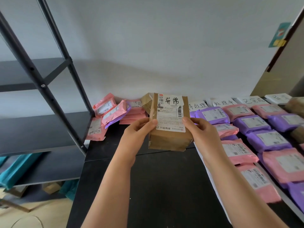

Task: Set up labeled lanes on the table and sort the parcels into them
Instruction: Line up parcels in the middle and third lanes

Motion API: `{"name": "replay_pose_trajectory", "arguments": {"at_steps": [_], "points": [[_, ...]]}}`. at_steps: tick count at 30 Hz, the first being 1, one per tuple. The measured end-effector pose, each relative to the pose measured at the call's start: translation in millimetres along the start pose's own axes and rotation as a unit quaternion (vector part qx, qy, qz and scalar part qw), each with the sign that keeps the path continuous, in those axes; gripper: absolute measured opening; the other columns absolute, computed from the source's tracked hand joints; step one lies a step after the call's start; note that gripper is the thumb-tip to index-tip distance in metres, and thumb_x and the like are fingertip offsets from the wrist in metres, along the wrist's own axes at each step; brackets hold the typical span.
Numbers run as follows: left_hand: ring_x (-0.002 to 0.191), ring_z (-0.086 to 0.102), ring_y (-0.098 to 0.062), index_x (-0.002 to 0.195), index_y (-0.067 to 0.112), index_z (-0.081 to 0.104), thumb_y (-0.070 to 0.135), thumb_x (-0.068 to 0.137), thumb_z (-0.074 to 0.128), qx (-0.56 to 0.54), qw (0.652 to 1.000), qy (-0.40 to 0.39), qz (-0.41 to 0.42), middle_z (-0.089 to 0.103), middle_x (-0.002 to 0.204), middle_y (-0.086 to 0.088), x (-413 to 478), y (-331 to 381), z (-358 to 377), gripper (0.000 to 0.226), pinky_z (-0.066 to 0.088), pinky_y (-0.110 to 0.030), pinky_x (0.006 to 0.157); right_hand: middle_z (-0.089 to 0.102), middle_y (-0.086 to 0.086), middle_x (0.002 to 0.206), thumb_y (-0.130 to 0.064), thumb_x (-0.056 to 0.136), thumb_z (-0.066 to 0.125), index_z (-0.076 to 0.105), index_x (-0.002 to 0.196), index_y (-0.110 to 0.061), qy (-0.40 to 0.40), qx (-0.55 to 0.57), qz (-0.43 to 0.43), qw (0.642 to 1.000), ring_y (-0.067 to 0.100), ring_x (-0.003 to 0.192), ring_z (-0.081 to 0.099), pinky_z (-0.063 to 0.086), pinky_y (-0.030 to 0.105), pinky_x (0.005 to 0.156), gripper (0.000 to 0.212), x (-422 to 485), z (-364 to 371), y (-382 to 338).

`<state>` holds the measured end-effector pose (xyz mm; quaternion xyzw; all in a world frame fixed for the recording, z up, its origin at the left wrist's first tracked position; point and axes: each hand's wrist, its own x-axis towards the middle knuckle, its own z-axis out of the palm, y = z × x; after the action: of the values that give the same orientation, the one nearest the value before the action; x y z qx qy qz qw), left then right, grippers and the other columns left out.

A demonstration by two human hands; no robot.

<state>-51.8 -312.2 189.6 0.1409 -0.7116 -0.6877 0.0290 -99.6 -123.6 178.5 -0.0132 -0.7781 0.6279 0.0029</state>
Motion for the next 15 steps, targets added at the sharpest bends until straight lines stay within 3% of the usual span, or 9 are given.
{"name": "replay_pose_trajectory", "arguments": {"at_steps": [4, 7, 9, 11, 15], "points": [[0.108, 0.067, -0.010, 0.117, 0.032, 0.067, 0.065, 0.061, 0.078, -0.001, 1.000, -0.020, 0.006, 0.072, 0.111, 0.012, -1, -2, -1, 0.067, 0.047, -0.041, 0.104, 0.069, -0.015, 0.098, -0.047, 0.089, 0.065, 0.062, 0.112, -0.030, 0.012, 0.025, 0.000, 1.000, -0.006, 0.084, 0.065, 0.049, 0.011, 0.060, 0.029, -10, -6, -4], [0.109, 0.067, -0.011, 0.118, 0.032, 0.066, 0.065, 0.056, 0.076, -0.009, 0.999, -0.024, 0.033, 0.072, 0.113, 0.010, -6, 2, -2, 0.071, 0.048, -0.041, 0.103, 0.072, -0.012, 0.103, -0.049, 0.086, 0.068, 0.063, 0.114, -0.032, 0.021, 0.042, -0.014, 0.999, 0.002, 0.094, 0.068, 0.056, 0.024, 0.077, 0.033, -18, -11, -9], [0.111, 0.066, -0.013, 0.117, 0.031, 0.066, 0.062, 0.058, 0.077, -0.020, 0.998, -0.022, 0.053, 0.071, 0.114, 0.008, -11, 6, -4, 0.068, 0.048, -0.042, 0.103, 0.072, -0.011, 0.106, -0.046, 0.085, 0.069, 0.062, 0.118, -0.032, 0.011, 0.062, -0.030, 0.998, 0.006, 0.099, 0.068, 0.059, 0.026, 0.077, 0.036, -24, -13, -16], [0.110, 0.067, -0.016, 0.116, 0.027, 0.067, 0.055, 0.064, 0.077, -0.040, 0.996, -0.022, 0.074, 0.072, 0.114, 0.005, -17, 12, -7, 0.060, 0.047, -0.044, 0.103, 0.071, -0.011, 0.108, -0.041, 0.086, 0.069, 0.061, 0.122, -0.034, -0.002, 0.074, -0.059, 0.996, 0.007, 0.100, 0.068, 0.059, 0.024, 0.074, 0.037, -32, -15, -24], [0.110, 0.068, -0.022, 0.114, 0.014, 0.064, 0.031, 0.076, 0.075, -0.085, 0.988, -0.032, 0.124, 0.072, 0.113, -0.002, -26, 24, -18, 0.044, 0.049, -0.046, 0.101, 0.070, -0.010, 0.110, -0.036, 0.081, 0.075, 0.061, 0.119, -0.035, -0.020, 0.097, -0.112, 0.989, 0.011, 0.104, 0.067, 0.059, 0.038, 0.085, 0.040, -45, -16, -40]]}}
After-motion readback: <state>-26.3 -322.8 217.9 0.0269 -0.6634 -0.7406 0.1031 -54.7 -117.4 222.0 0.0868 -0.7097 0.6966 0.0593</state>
